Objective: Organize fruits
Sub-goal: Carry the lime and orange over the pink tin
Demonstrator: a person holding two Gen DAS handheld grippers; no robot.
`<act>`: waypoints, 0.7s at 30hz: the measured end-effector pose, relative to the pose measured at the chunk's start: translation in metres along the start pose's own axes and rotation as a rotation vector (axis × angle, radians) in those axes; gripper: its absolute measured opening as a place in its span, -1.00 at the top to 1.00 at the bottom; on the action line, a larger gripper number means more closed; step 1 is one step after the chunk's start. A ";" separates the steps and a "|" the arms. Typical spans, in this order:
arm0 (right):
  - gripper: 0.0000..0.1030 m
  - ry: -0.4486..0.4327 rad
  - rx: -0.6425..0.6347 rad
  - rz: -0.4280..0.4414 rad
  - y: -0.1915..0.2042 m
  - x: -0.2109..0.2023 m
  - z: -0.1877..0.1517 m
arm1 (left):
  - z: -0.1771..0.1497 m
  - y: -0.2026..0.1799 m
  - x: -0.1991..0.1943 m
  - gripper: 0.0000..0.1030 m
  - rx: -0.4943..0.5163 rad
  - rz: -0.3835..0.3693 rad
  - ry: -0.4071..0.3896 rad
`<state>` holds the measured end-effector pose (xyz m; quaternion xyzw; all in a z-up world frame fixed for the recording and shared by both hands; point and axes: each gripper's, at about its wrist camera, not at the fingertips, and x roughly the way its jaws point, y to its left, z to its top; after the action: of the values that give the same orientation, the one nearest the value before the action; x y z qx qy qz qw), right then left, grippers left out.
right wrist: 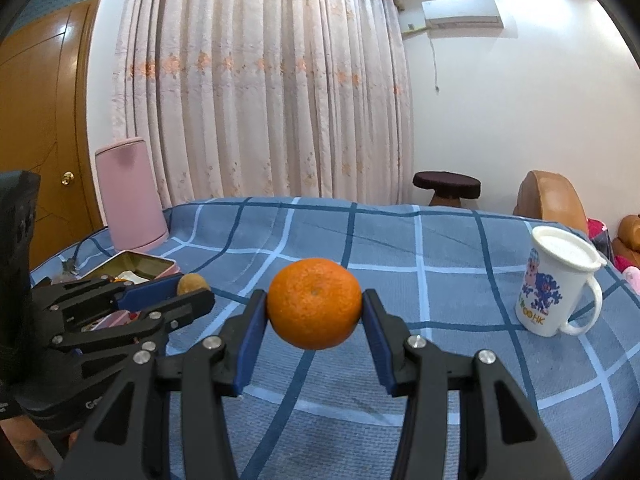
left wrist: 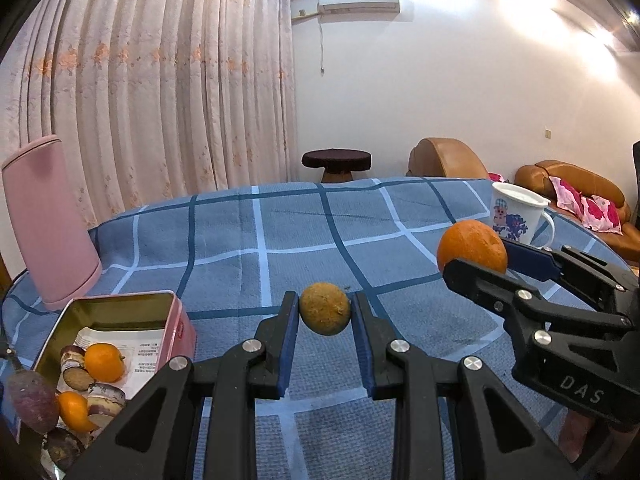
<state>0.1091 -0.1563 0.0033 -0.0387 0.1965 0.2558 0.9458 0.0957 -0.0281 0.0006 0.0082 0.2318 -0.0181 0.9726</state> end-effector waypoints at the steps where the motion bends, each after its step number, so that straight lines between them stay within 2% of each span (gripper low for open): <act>1: 0.02 -0.003 -0.003 0.000 0.001 -0.001 0.000 | -0.001 -0.001 -0.002 0.45 0.003 0.006 -0.007; 11: 0.02 -0.027 -0.030 -0.010 0.010 -0.004 -0.001 | -0.002 0.001 -0.007 0.45 -0.002 0.005 -0.023; 21: 0.02 -0.002 -0.027 0.015 0.015 0.003 0.000 | -0.005 0.007 -0.015 0.45 -0.020 -0.006 -0.021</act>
<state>0.1036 -0.1417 0.0022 -0.0498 0.1925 0.2656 0.9433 0.0801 -0.0208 0.0029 -0.0026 0.2220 -0.0187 0.9749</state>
